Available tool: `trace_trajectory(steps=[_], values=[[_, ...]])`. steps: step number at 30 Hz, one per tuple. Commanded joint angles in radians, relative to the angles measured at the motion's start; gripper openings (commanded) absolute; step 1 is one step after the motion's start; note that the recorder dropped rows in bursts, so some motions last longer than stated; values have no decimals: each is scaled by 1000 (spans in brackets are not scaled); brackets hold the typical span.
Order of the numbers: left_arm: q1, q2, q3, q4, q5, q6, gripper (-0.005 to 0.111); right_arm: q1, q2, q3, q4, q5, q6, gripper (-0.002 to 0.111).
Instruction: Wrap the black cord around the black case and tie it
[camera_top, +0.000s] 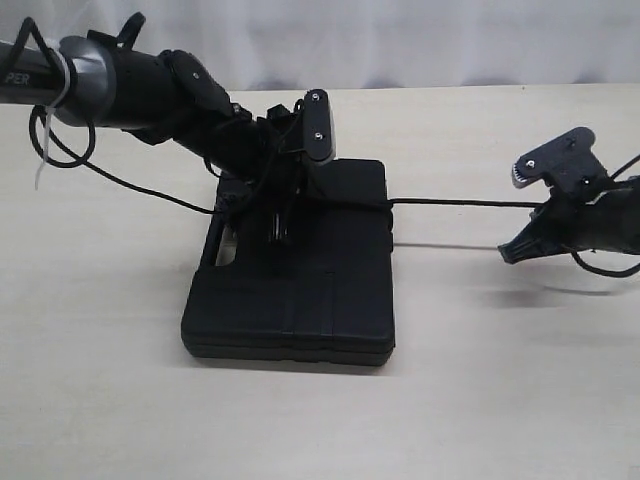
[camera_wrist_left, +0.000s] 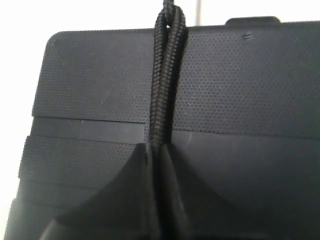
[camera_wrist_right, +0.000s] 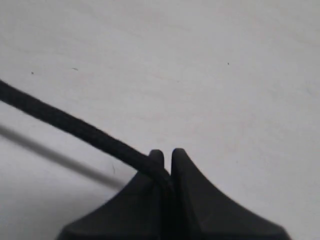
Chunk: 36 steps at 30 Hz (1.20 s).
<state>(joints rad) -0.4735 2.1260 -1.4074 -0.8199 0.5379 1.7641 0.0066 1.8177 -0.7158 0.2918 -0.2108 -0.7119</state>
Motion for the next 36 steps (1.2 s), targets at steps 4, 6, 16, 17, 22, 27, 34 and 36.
trace_trajectory(steps=[4, 6, 16, 17, 22, 27, 34, 36], values=[[20, 0, 9, 51, 46, -11, 0, -80, 20, -17, 68, -20, 20, 4], [20, -11, 9, 51, 70, -11, 0, -107, 20, -17, 68, -7, 63, 4], [20, -18, 9, 49, 64, -13, 0, -172, 20, -17, 68, -34, 136, 5], [20, -18, 9, 44, 56, -13, 0, -172, 20, -17, 68, -49, 155, 6], [20, -18, 9, 40, 53, -15, 0, -167, 20, -17, 47, -22, 153, 61], [20, -18, 9, 40, 53, -15, 0, -167, -48, -17, 62, 36, 153, 68], [20, -18, 9, 40, 59, -15, 0, -167, -257, -17, 59, 307, 138, 68], [20, -18, 9, 40, 59, -15, 0, -167, -262, -17, 59, 337, 138, 68]])
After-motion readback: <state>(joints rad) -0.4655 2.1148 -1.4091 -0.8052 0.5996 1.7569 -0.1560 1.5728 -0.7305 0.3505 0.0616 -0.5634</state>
